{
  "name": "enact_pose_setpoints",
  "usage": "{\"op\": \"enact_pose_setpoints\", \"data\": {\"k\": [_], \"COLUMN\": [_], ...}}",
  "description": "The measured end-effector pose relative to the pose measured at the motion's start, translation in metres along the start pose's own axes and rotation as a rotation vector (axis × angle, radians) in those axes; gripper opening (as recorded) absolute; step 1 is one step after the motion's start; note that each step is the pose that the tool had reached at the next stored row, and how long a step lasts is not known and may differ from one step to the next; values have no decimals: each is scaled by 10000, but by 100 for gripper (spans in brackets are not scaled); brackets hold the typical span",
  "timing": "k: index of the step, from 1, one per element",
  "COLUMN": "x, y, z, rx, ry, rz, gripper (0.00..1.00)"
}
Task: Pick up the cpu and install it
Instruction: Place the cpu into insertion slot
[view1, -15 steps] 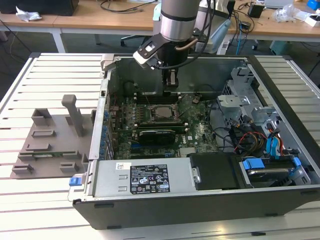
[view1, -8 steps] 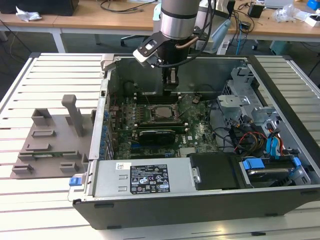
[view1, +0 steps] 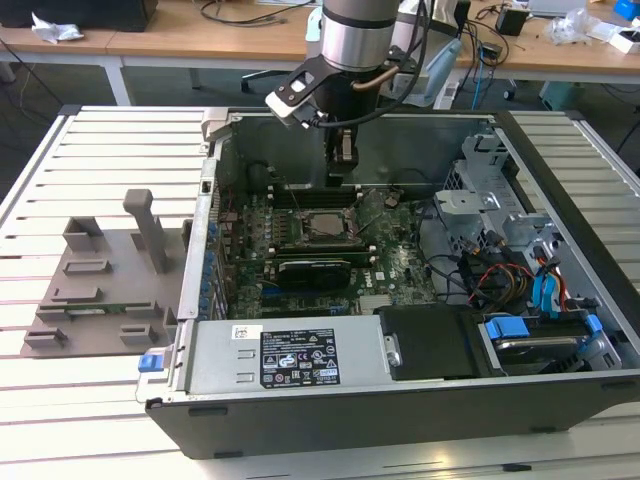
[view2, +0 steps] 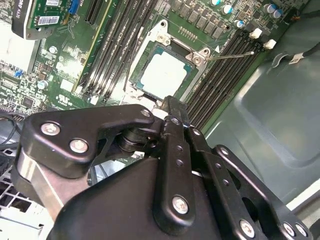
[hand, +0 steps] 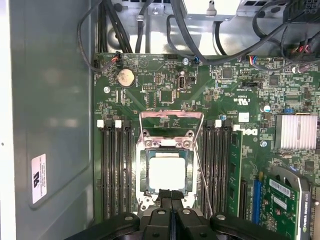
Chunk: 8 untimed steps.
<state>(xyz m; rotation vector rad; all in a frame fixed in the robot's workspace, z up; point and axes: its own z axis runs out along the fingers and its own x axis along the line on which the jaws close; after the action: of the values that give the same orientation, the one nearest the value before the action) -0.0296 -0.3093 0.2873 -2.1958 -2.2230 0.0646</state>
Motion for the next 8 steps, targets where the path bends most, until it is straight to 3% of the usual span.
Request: {"op": "enact_pose_setpoints", "data": {"k": [5,8], "x": [-1,-1], "y": [-3,-3], "z": [-74,-82], "rx": [0,-1], "ry": [0,4], "rz": [0,-1], "gripper": [11,11]}}
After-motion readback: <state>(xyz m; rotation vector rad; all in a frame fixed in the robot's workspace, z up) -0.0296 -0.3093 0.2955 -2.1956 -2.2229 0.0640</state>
